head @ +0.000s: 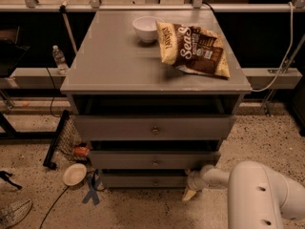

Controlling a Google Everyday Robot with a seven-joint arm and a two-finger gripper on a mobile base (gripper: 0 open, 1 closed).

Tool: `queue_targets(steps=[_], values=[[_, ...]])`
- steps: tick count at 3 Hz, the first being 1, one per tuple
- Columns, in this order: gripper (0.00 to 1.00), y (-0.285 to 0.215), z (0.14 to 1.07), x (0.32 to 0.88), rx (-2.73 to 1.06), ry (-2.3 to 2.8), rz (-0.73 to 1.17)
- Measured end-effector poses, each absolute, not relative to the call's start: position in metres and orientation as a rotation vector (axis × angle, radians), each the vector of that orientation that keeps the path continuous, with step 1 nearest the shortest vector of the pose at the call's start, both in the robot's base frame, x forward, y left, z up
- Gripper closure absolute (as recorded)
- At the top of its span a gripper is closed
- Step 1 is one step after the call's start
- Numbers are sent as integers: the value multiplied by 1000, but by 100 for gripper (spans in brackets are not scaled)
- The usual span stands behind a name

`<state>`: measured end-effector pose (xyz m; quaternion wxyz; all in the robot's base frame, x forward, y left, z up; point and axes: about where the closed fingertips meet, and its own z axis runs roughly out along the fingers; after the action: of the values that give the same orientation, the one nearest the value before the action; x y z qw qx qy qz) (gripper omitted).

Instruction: Open bottom drawer

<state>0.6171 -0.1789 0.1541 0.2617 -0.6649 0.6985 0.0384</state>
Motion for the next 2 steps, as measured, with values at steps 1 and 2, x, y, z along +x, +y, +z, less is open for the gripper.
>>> queue_targets(steps=[1, 2], values=[[25, -177, 153, 614, -1802, 1891, 109], [49, -175, 152, 613, -1803, 1890, 113]])
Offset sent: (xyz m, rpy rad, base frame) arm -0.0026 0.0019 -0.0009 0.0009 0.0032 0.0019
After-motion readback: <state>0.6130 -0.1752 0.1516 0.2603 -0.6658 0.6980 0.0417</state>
